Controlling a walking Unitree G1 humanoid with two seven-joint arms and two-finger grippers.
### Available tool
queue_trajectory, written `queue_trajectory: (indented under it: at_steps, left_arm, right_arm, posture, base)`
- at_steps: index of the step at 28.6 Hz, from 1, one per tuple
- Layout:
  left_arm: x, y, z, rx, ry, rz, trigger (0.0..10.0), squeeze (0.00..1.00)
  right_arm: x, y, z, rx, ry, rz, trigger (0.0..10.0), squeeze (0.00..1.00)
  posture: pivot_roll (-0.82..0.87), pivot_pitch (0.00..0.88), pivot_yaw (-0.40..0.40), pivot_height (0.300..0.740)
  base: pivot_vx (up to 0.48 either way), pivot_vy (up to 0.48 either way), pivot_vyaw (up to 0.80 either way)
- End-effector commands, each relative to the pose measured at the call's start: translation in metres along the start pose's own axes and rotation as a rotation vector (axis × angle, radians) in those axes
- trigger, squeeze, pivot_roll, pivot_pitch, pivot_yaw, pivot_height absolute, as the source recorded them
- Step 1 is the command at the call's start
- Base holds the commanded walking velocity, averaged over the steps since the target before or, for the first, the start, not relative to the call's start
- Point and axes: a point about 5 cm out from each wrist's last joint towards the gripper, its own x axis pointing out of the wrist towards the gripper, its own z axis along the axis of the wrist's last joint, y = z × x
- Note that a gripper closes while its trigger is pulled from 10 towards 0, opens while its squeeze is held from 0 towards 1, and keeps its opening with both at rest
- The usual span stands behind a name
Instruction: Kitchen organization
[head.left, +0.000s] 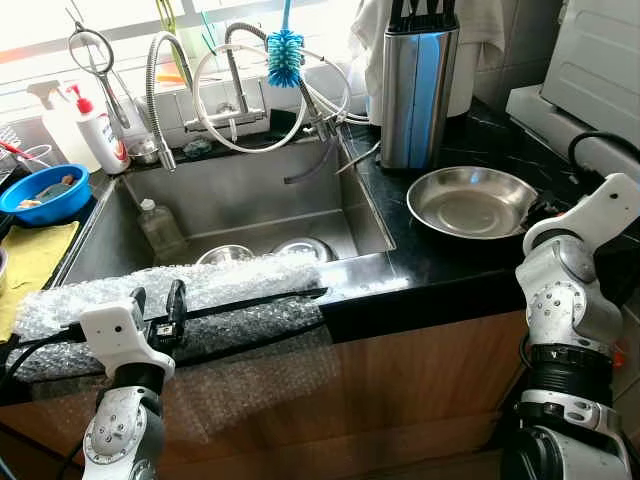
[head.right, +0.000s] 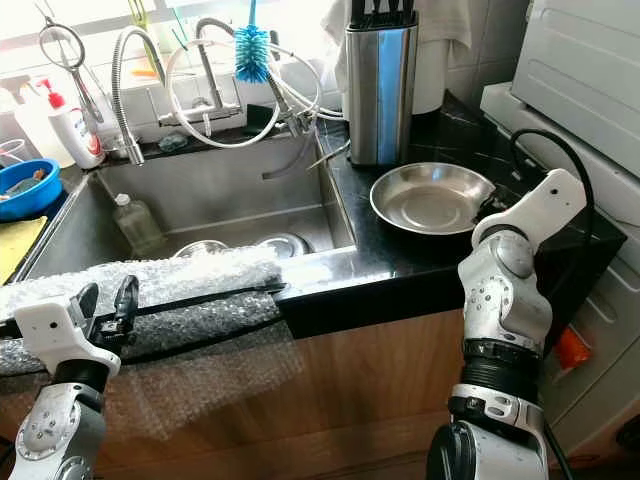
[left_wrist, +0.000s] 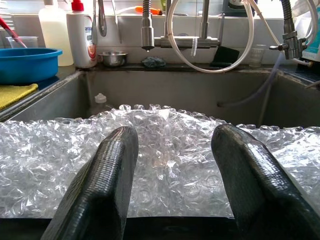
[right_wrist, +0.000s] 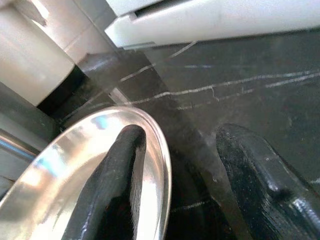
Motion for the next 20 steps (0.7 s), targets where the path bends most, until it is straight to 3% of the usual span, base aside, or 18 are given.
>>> queue_trajectory:
  at_steps: [1, 20]
  left_arm:
    - [0.0024, 0.0004, -0.0026, 0.013, 0.02, -0.009, 10.0, 0.0]
    - [0.003, -0.0032, -0.0062, 0.005, 0.049, -0.037, 10.0, 0.0]
  right_arm:
    - [0.0003, 0.0102, 0.0041, -0.012, 0.01, 0.014, 10.0, 0.0]
    - [0.0051, 0.0084, -0.0054, -0.049, 0.099, -0.043, 10.0, 0.0]
  posture:
    - [-0.11, 0.0, 0.124, 0.74]
    - [-0.1, 0.0, 0.118, 0.74]
  base:
    - [0.0, 0.0, 0.0]
    - [0.0, 0.0, 0.0]
